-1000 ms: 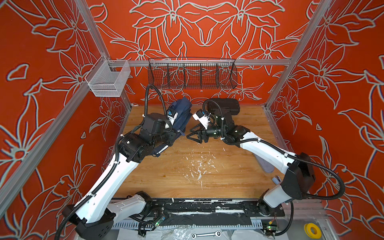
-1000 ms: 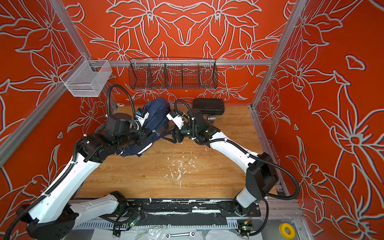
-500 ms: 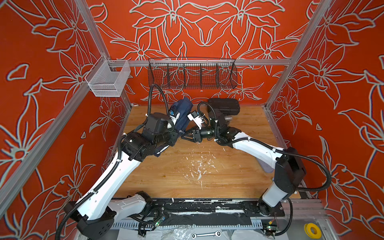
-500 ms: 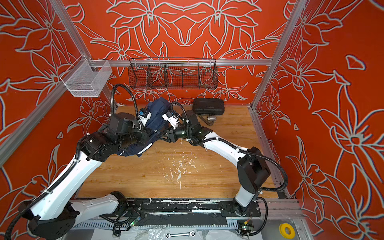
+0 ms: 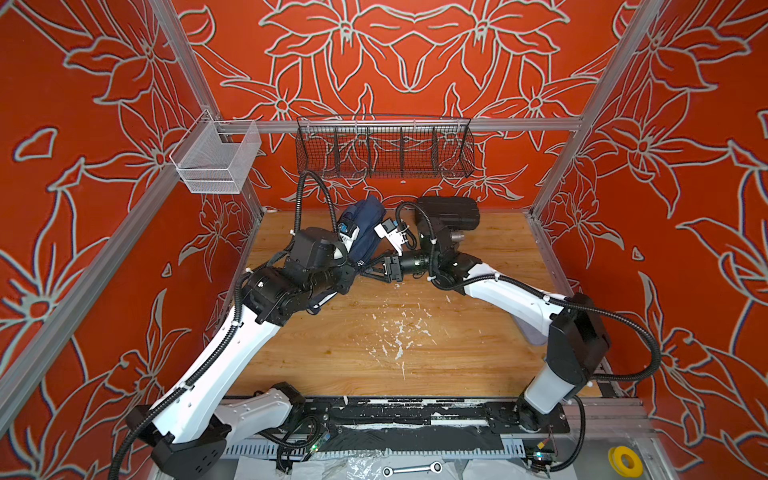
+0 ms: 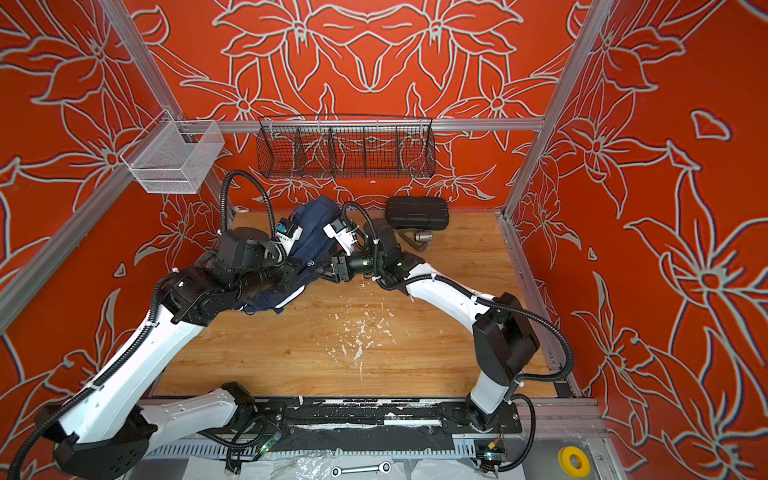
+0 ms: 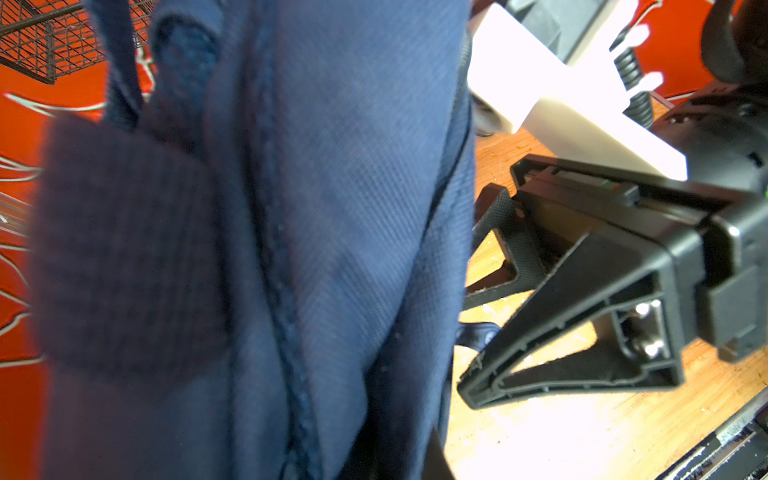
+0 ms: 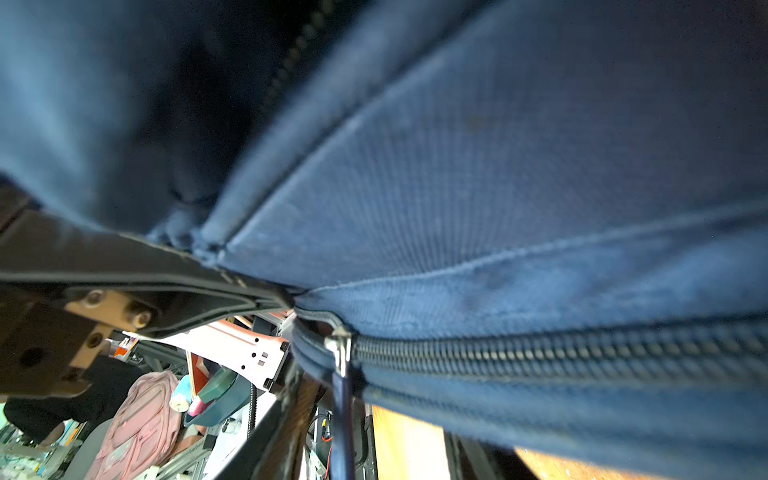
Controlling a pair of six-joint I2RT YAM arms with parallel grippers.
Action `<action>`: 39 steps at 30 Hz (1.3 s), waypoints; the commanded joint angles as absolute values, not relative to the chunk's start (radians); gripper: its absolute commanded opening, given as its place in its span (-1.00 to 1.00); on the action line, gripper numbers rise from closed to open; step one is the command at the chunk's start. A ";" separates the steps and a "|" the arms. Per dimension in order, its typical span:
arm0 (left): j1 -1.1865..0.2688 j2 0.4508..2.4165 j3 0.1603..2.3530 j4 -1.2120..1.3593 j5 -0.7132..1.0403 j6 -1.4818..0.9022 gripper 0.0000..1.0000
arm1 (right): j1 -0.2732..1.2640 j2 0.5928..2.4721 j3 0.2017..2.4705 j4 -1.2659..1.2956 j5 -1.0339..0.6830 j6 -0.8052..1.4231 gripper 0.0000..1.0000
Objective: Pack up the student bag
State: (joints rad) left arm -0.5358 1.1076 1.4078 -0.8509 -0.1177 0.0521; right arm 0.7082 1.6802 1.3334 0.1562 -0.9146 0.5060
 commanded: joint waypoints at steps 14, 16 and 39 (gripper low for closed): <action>-0.540 1.058 1.366 -0.891 -0.121 0.087 -1.00 | 0.688 1.653 1.404 0.097 -0.987 0.518 -1.00; -0.540 1.038 1.361 -0.896 -0.117 0.107 -1.00 | 0.665 1.643 1.398 0.103 -0.981 0.549 -1.00; -0.541 0.899 1.373 -0.914 -0.051 0.195 -1.00 | 0.437 1.696 1.489 -0.258 -0.960 0.363 -1.00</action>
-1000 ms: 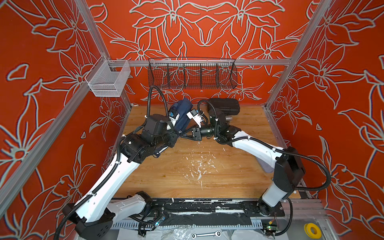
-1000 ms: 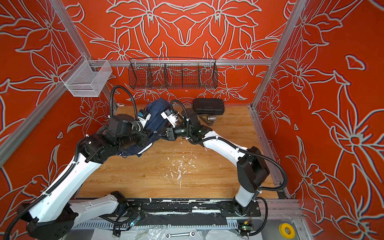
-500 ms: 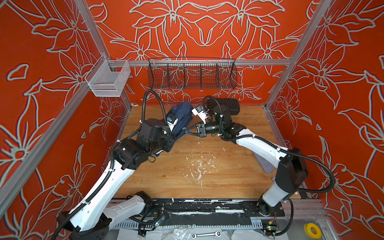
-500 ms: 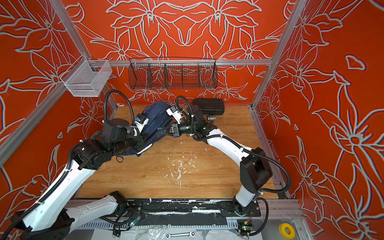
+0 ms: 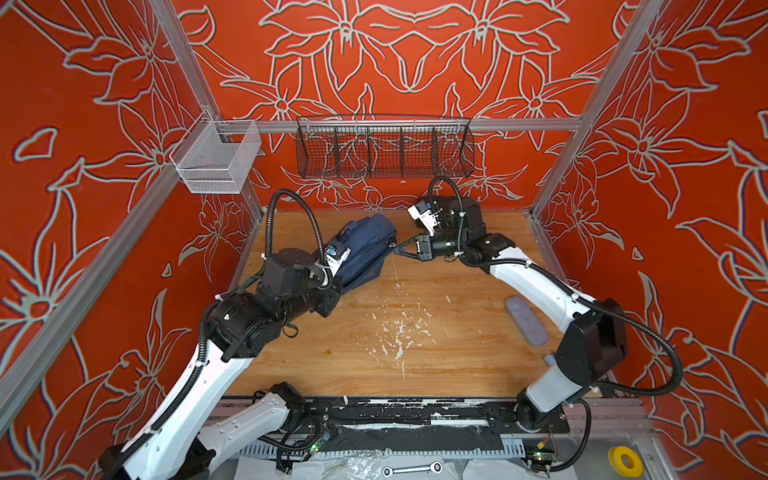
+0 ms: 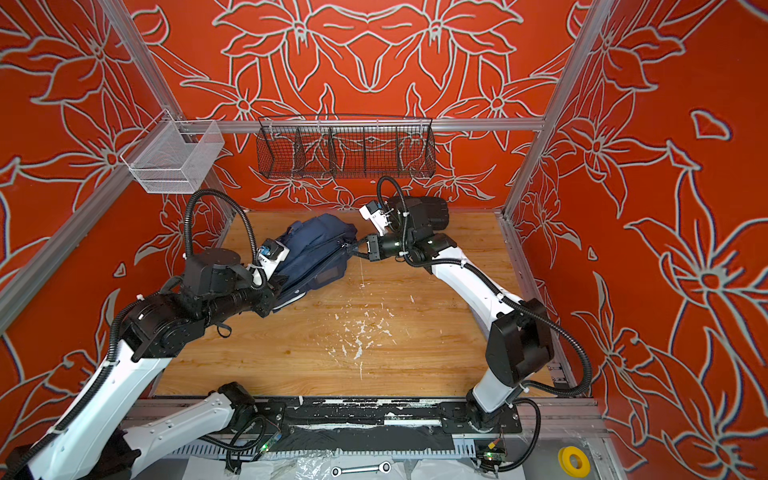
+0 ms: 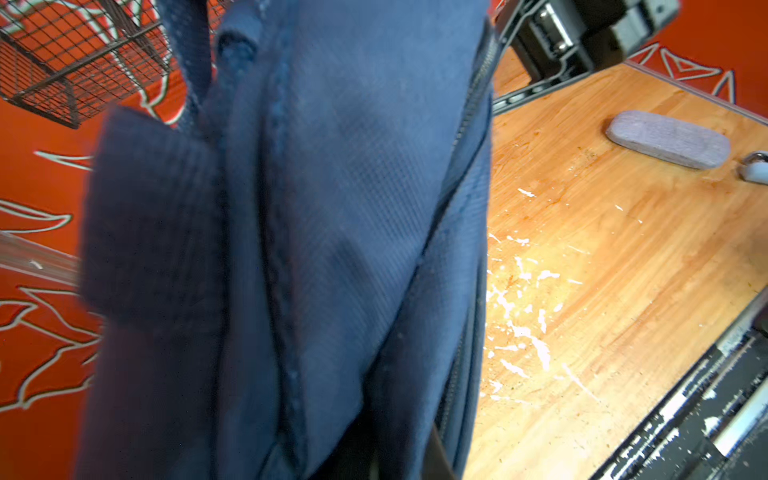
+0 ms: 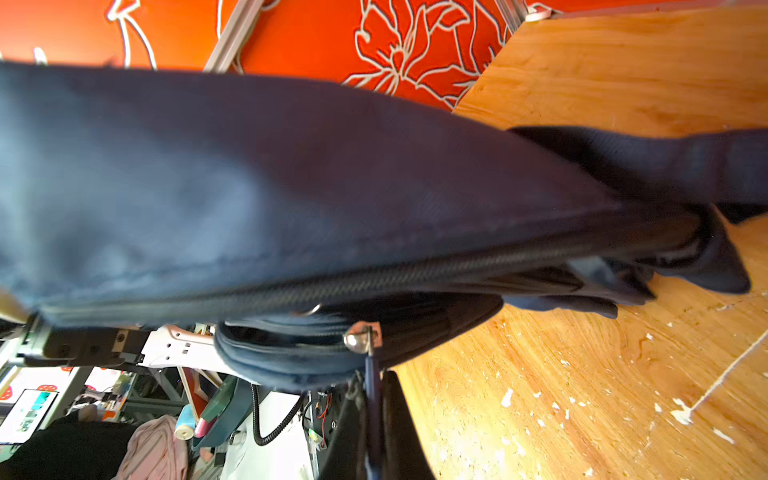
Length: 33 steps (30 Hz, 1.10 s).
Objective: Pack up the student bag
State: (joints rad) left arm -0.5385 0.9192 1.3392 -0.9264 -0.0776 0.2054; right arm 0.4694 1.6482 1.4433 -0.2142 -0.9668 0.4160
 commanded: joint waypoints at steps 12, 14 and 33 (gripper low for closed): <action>-0.541 0.928 1.367 -0.754 0.011 0.054 -1.00 | 0.437 1.818 1.486 -0.325 -0.911 0.266 -0.95; -0.540 0.954 1.361 -0.733 0.028 0.023 -1.00 | 0.437 1.810 1.519 -0.361 -0.882 0.242 -0.77; -0.566 1.173 1.369 -0.485 0.164 -0.328 -1.00 | 0.289 1.476 1.330 -0.598 -0.353 0.238 0.36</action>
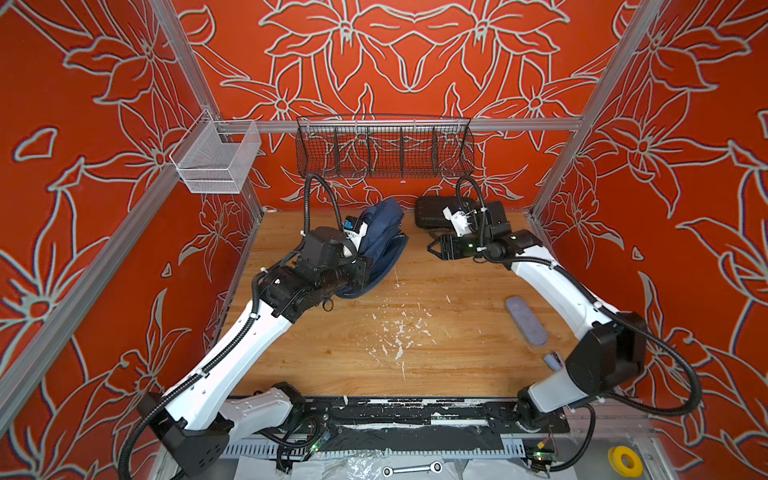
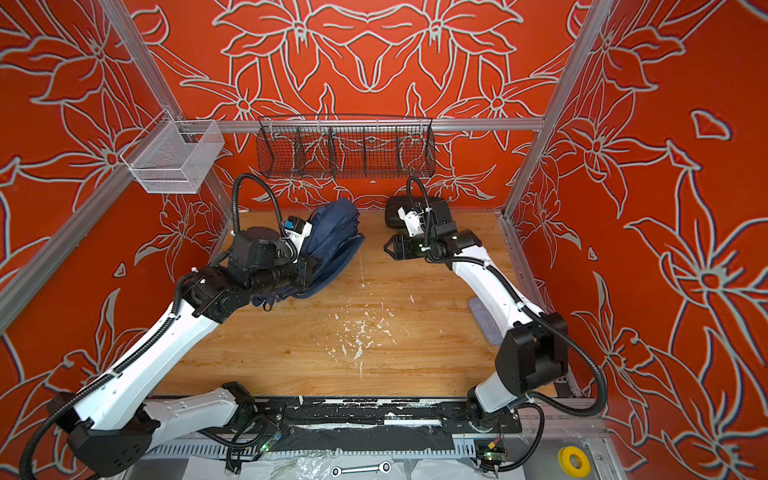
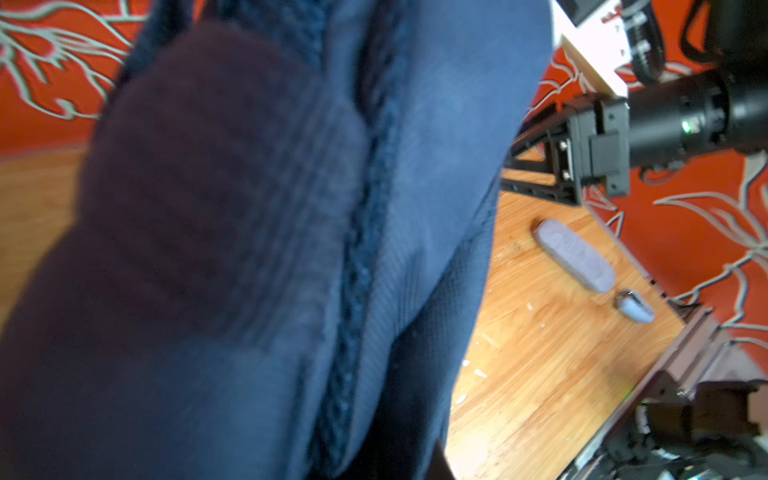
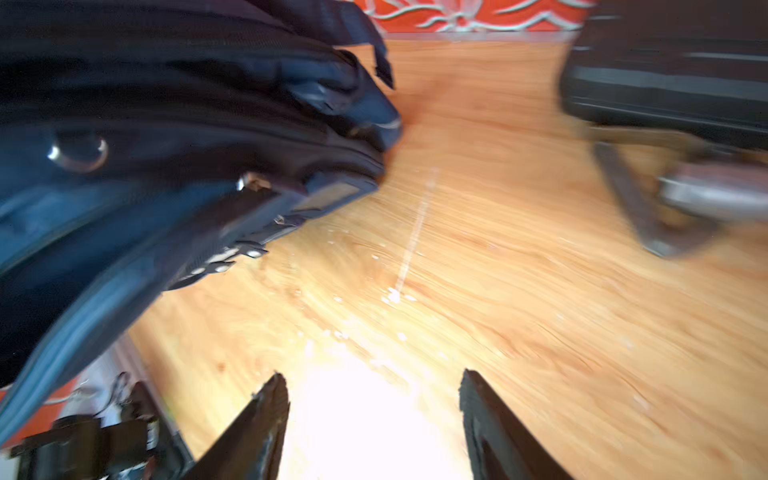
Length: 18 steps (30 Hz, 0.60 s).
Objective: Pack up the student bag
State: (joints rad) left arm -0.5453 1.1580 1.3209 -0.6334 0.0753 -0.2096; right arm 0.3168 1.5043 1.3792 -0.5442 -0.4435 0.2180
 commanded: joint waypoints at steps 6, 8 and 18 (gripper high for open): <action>-0.599 1.249 1.489 -0.347 0.231 -0.488 -1.00 | 0.192 1.440 1.324 -0.730 -0.237 0.188 0.42; -0.603 1.295 1.539 -0.289 0.250 -0.562 -1.00 | 0.167 1.444 1.337 -0.741 -0.237 0.168 0.42; -0.604 1.308 1.549 -0.093 0.042 -0.784 -1.00 | 0.078 1.491 1.397 -0.882 -0.022 0.000 0.56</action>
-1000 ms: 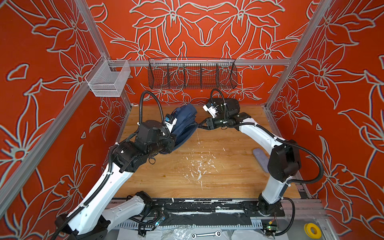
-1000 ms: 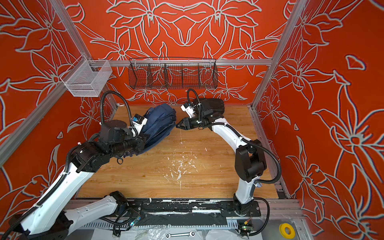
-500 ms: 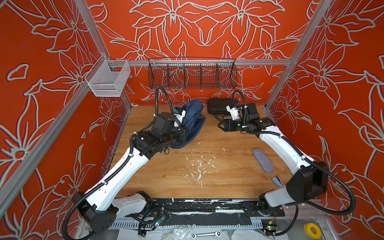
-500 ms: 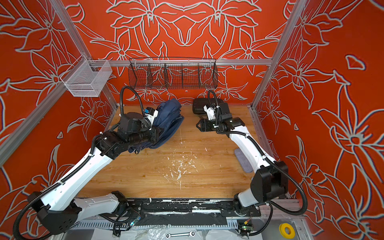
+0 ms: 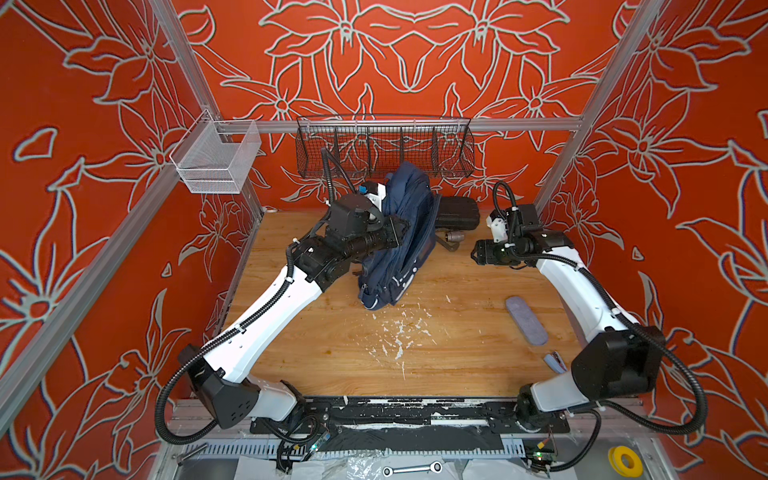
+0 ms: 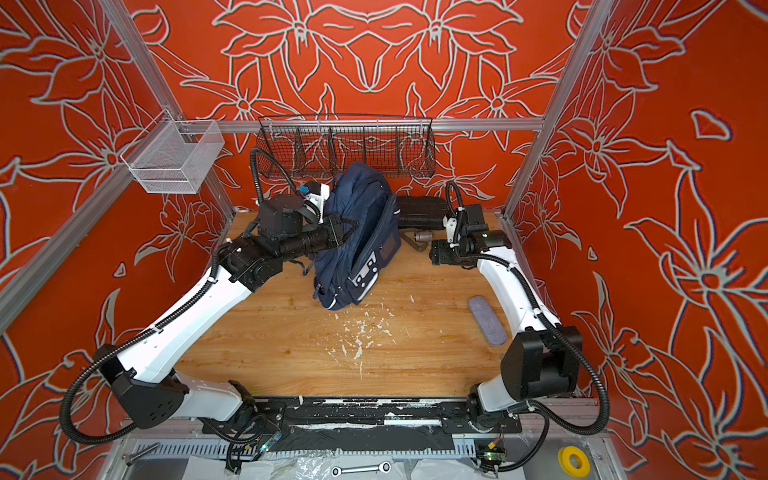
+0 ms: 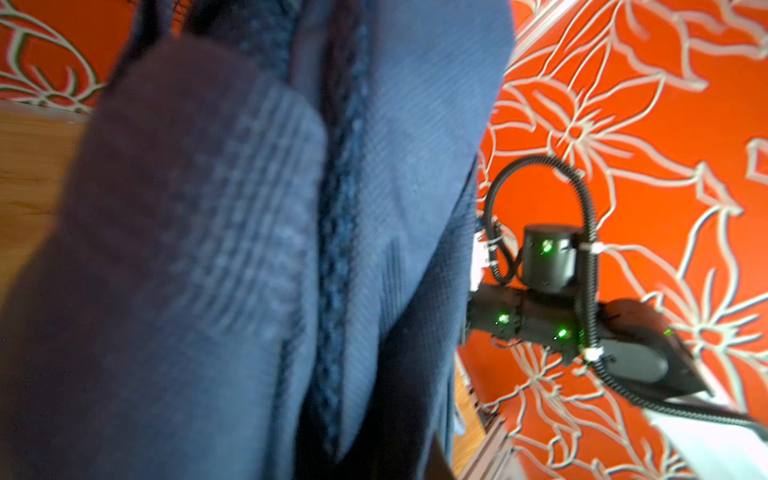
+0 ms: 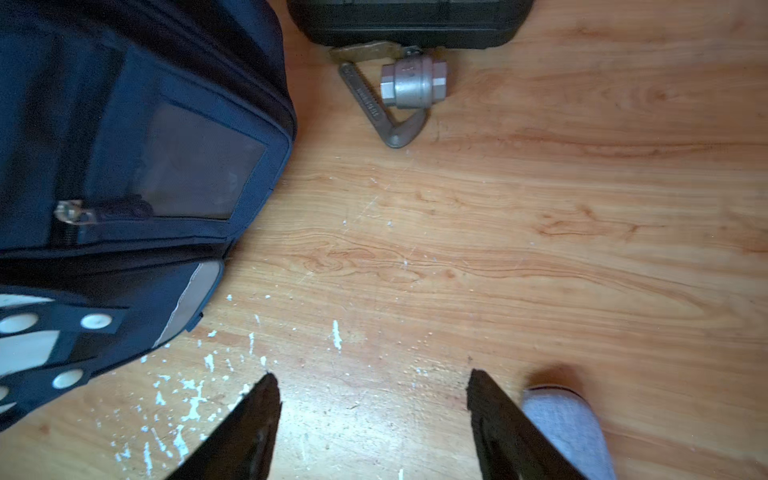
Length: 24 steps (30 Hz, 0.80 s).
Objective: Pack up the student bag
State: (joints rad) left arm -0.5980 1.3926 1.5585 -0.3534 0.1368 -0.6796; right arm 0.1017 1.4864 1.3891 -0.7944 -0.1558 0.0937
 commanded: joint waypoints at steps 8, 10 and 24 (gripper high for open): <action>-0.486 1.033 1.107 -0.084 -0.144 -0.981 -1.00 | -0.031 1.509 1.232 -0.857 0.023 -0.042 0.79; -0.473 1.000 1.024 -0.095 -0.139 -1.011 -1.00 | -0.052 1.537 1.203 -0.852 0.028 -0.044 0.80; -0.352 0.880 0.681 -0.209 -0.017 -1.034 -1.00 | -0.086 1.690 1.124 -0.825 0.180 0.009 0.95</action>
